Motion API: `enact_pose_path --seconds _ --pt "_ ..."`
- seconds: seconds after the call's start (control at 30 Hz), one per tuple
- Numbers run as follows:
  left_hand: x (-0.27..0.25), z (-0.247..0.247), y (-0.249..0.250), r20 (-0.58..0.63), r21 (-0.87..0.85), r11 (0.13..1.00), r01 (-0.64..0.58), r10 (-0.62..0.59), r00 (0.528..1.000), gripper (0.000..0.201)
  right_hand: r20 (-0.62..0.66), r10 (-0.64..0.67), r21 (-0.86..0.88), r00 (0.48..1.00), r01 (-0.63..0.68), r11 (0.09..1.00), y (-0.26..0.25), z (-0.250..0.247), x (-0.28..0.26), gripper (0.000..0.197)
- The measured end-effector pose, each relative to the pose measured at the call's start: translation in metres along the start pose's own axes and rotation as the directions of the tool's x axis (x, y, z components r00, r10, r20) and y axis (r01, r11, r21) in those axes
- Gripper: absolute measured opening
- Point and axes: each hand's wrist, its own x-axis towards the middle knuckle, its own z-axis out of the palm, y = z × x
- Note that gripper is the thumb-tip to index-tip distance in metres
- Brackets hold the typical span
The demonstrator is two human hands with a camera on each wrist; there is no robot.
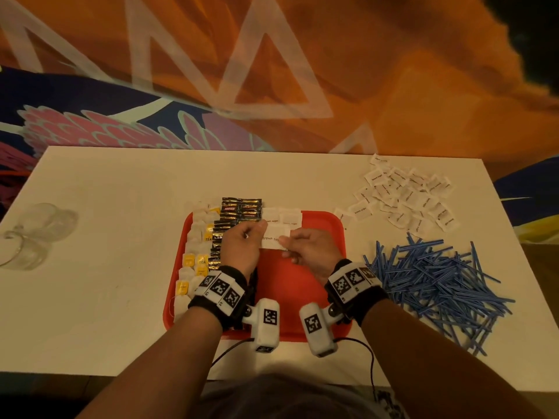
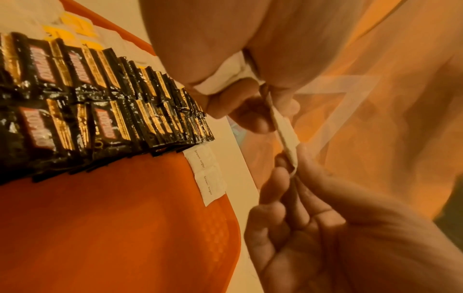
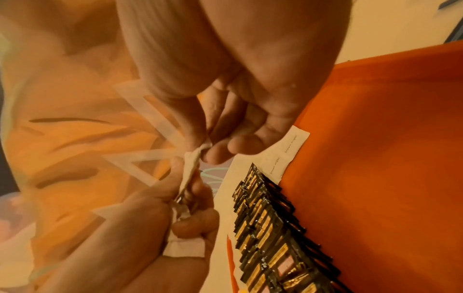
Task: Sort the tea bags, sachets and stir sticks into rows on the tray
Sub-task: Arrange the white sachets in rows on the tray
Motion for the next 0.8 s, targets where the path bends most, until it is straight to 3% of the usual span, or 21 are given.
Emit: enact_pose_path --seconds 0.13,0.2,0.37,0.6,0.8 --pt "0.006 -0.003 -0.006 -0.017 0.204 0.975 -0.088 0.093 0.996 0.027 -0.011 -0.024 -0.145 1.000 0.022 0.989 0.006 0.001 0.011 0.031" --pt "0.010 -0.005 -0.006 -0.054 0.262 0.963 -0.066 0.083 0.995 0.030 -0.036 -0.027 -0.175 0.999 0.020 0.984 0.009 0.001 0.021 0.031" --pt "0.023 -0.024 -0.016 -0.120 0.178 0.981 0.070 -0.049 0.992 0.034 -0.138 -0.027 -0.312 0.990 -0.018 0.950 0.021 -0.011 0.056 0.028" --pt "0.028 -0.059 -0.035 -0.129 0.122 0.983 0.136 -0.121 0.984 0.034 -0.187 0.007 -0.510 0.982 -0.103 0.854 0.035 -0.007 0.107 0.031" --pt "0.036 -0.082 -0.050 -0.178 0.076 0.980 0.184 -0.168 0.970 0.034 -0.207 0.040 -0.570 0.977 -0.154 0.807 0.041 0.010 0.133 0.031"
